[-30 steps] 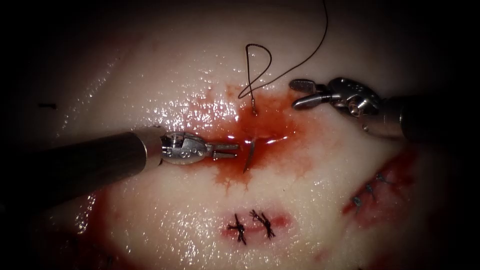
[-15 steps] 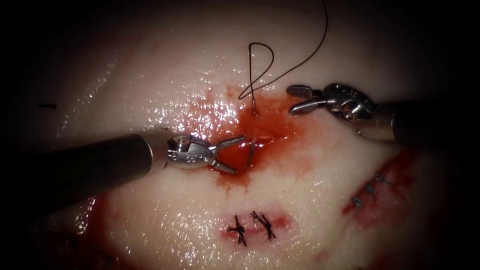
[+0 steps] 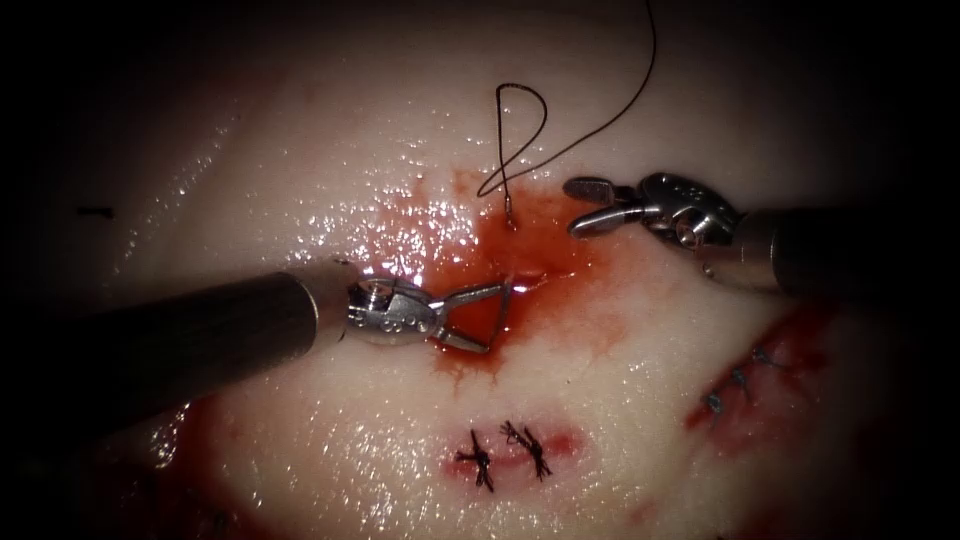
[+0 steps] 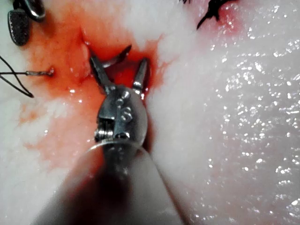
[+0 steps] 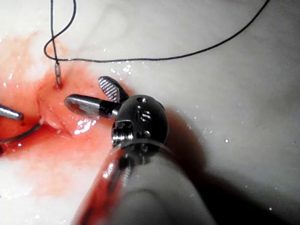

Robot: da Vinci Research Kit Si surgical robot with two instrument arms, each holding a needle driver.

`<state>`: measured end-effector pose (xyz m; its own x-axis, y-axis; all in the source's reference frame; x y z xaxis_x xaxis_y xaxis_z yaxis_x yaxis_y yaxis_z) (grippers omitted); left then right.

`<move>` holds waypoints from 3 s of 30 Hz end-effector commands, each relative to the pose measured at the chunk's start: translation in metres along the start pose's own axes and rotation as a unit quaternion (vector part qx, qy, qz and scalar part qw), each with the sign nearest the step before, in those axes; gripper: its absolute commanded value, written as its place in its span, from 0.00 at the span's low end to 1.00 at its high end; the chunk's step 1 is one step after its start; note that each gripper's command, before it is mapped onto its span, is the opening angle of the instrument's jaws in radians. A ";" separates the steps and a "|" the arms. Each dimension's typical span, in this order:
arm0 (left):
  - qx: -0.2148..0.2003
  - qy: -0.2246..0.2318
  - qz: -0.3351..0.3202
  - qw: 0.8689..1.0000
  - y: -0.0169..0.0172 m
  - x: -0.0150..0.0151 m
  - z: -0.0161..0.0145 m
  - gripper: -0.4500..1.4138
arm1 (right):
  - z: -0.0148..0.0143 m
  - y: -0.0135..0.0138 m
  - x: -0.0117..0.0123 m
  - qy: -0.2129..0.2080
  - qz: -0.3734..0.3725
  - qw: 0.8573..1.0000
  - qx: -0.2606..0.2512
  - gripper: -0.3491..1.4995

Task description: Wound Closure

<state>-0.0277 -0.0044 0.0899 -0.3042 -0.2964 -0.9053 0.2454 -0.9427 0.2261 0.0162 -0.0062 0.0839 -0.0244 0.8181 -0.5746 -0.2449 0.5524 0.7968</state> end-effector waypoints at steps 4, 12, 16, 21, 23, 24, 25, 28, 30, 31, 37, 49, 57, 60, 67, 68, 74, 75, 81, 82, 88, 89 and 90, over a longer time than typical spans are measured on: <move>0.015 0.007 0.000 1.000 -0.0003 -0.0004 0.0011 0.59 | 0.0009 0.0001 -0.0007 0.002 -0.001 1.000 0.001 0.80; 0.041 0.018 0.000 0.999 -0.0006 -0.0001 0.0017 0.60 | 0.0013 0.0001 -0.0011 -0.002 -0.003 1.000 -0.001 0.80; 0.054 0.020 -0.001 0.998 -0.0009 -0.0001 0.0018 0.53 | 0.0014 0.0001 -0.0012 -0.003 -0.004 1.000 -0.002 0.80; 0.070 0.023 -0.001 0.997 -0.0010 -0.0001 0.0020 0.00 | 0.0015 0.0000 -0.0012 -0.003 -0.004 1.000 -0.002 0.79; 0.070 0.024 -0.001 0.997 -0.0010 -0.0001 0.0019 0.00 | 0.0015 0.0000 -0.0012 -0.003 -0.004 1.000 -0.002 0.79; 0.071 0.024 -0.013 0.997 -0.0011 -0.0001 0.0019 0.00 | 0.0015 -0.0001 -0.0013 -0.003 -0.004 1.000 -0.002 0.78; 0.071 0.024 -0.013 0.997 -0.0011 -0.0001 0.0019 0.00 | 0.0015 -0.0001 -0.0013 -0.003 -0.004 1.000 -0.002 0.78; 0.069 0.030 -0.057 0.996 -0.0011 -0.0001 0.0019 0.00 | 0.0014 -0.0001 -0.0013 -0.003 -0.003 1.000 -0.002 0.78; 0.061 0.044 -0.092 0.993 -0.0011 0.0001 0.0017 0.00 | 0.0014 -0.0001 -0.0012 -0.003 -0.003 1.000 -0.002 0.78; 0.060 0.045 -0.103 0.992 -0.0011 0.0002 0.0017 0.00 | 0.0014 -0.0001 -0.0012 -0.003 -0.003 1.000 -0.002 0.78; 0.032 0.088 -0.196 0.976 -0.0011 0.0017 0.0010 0.00 | 0.0012 -0.0002 -0.0011 -0.009 0.006 1.000 -0.006 0.77; -0.042 0.158 -0.347 0.923 -0.0009 0.0055 -0.0003 0.00 | 0.0000 -0.0007 -0.0009 -0.012 0.017 1.000 0.001 0.44; -0.092 0.212 -0.462 0.856 -0.0015 0.0090 -0.0033 0.00 | -0.0009 -0.0014 0.0000 -0.064 -0.039 0.997 -0.011 0.15; -0.106 0.221 -0.462 0.852 -0.0015 0.0104 -0.0045 0.00 | -0.0010 -0.0019 0.0001 -0.075 -0.060 0.995 -0.028 0.28; -0.043 0.204 -0.343 0.916 -0.0027 0.0133 -0.0065 0.00 | -0.0010 -0.0029 -0.0005 -0.079 -0.073 0.994 0.016 0.23; -0.030 0.192 -0.317 0.929 -0.0030 0.0136 -0.0067 0.00 | -0.0010 -0.0032 -0.0007 -0.079 -0.073 0.994 0.019 0.30; 0.049 0.126 -0.144 0.980 -0.0059 0.0156 -0.0077 0.00 | -0.0006 -0.0040 -0.0008 -0.077 -0.022 0.996 0.030 0.88; 0.064 0.108 -0.105 0.987 -0.0069 0.0160 -0.0078 0.00 | -0.0006 -0.0040 -0.0007 -0.070 0.047 0.996 0.031 0.91; 0.097 0.050 -0.006 0.994 -0.0086 0.0165 -0.0068 0.00 | -0.0007 -0.0046 0.0004 -0.038 0.155 0.986 0.046 0.95; 0.101 0.042 0.007 0.994 -0.0086 0.0164 -0.0066 0.00 | -0.0008 -0.0048 0.0007 -0.040 0.178 0.982 0.047 0.95; 0.127 -0.033 0.063 0.989 -0.0076 0.0136 -0.0042 0.00 | -0.0018 -0.0075 0.0029 -0.050 0.270 0.960 0.056 0.92; 0.127 -0.033 0.063 0.989 -0.0076 0.0136 -0.0042 0.00 | -0.0018 -0.0075 0.0029 -0.050 0.270 0.960 0.056 0.92; 0.129 -0.039 0.065 0.989 -0.0075 0.0131 -0.0041 0.00 | -0.0018 -0.0078 0.0031 -0.051 0.276 0.958 0.057 0.94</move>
<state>-0.0292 -0.0007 0.0747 -0.3701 -0.4183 -0.8295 0.0433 -0.8997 0.4343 0.0155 -0.0083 0.0750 -0.0252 0.9989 -0.0397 -0.1151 0.0365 0.9927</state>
